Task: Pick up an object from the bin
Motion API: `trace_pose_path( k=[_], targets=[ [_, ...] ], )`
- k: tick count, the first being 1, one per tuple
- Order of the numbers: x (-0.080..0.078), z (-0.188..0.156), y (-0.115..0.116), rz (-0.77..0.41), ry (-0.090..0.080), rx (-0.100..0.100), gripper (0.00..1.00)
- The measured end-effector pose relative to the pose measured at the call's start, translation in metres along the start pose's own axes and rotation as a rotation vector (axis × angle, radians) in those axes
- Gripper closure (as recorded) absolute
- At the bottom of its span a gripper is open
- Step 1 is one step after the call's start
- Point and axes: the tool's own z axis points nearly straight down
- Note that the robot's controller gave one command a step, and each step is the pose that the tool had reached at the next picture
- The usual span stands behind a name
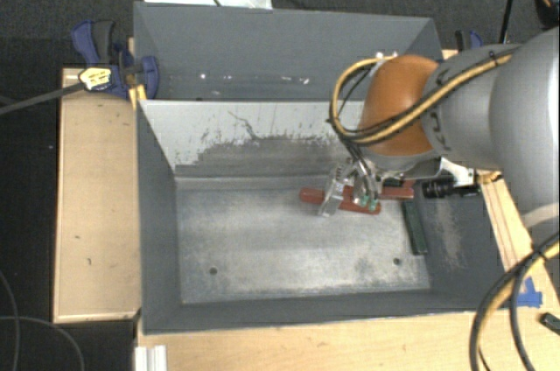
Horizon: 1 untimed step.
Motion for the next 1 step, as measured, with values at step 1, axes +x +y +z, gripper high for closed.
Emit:
trace_pose_path(
  k=[1],
  targets=[
    [0.0004,-0.1366,0.0059,0.055,-0.007,-0.003,1.0]
  ],
)
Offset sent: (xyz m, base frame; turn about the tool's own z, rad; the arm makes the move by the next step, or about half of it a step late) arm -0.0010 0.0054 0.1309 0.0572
